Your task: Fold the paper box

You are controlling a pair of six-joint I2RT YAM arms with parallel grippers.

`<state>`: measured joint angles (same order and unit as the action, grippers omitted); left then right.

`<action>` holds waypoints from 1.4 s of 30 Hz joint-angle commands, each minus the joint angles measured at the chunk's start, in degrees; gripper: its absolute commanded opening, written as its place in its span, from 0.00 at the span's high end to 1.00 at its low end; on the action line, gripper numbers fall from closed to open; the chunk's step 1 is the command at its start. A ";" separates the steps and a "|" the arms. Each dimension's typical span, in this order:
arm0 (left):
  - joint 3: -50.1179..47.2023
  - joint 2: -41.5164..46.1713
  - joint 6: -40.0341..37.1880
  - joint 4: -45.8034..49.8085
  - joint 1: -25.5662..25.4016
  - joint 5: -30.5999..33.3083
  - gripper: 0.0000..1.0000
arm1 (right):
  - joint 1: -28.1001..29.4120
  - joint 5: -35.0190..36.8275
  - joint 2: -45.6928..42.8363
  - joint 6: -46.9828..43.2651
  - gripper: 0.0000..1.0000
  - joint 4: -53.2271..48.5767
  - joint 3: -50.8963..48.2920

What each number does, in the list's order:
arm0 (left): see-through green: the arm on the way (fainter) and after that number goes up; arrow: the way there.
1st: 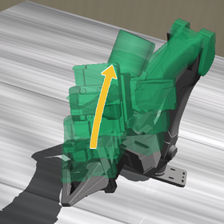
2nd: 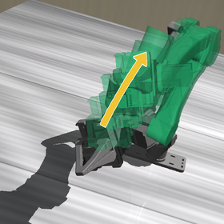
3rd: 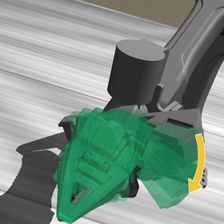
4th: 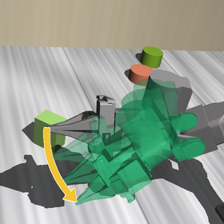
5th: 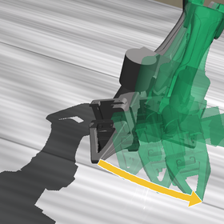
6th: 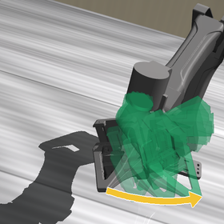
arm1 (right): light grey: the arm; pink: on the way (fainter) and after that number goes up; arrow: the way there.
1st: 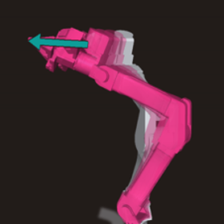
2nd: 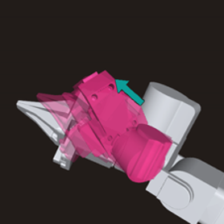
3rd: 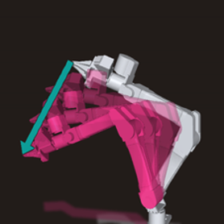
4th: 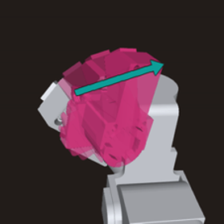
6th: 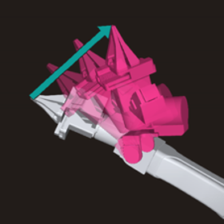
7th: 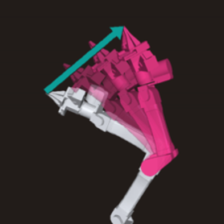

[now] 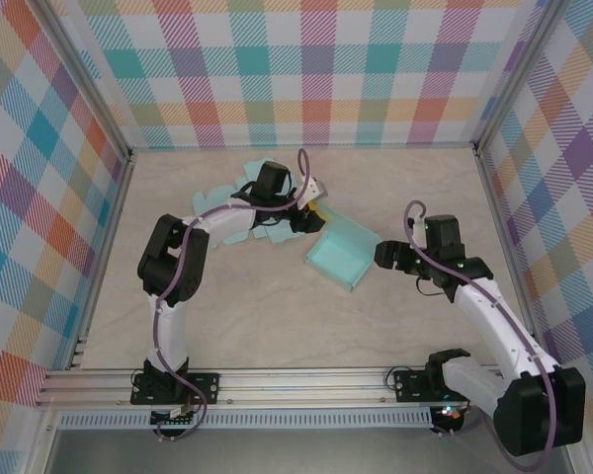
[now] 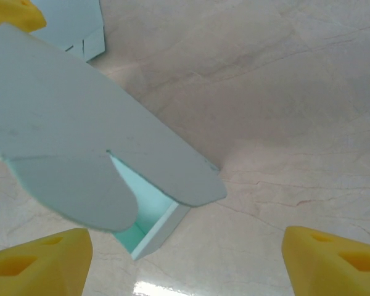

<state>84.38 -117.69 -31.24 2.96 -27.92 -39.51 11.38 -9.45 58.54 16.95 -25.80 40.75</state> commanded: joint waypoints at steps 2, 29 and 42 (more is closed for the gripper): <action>2.16 -0.58 -0.87 2.11 0.50 -1.97 0.52 | 0.98 -0.08 2.81 -4.15 0.23 5.50 1.26; 5.19 -1.59 -2.79 7.98 -1.85 0.95 0.68 | 4.88 7.16 9.84 -7.11 0.66 8.82 3.87; -3.80 5.56 11.51 -4.16 -4.72 14.59 0.77 | 7.65 13.37 10.27 -5.82 0.87 9.67 3.89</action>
<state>83.15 -116.95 -26.30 4.47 -31.88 -29.74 17.98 1.37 68.34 10.26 -18.28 42.76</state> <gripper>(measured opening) 0.229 0.131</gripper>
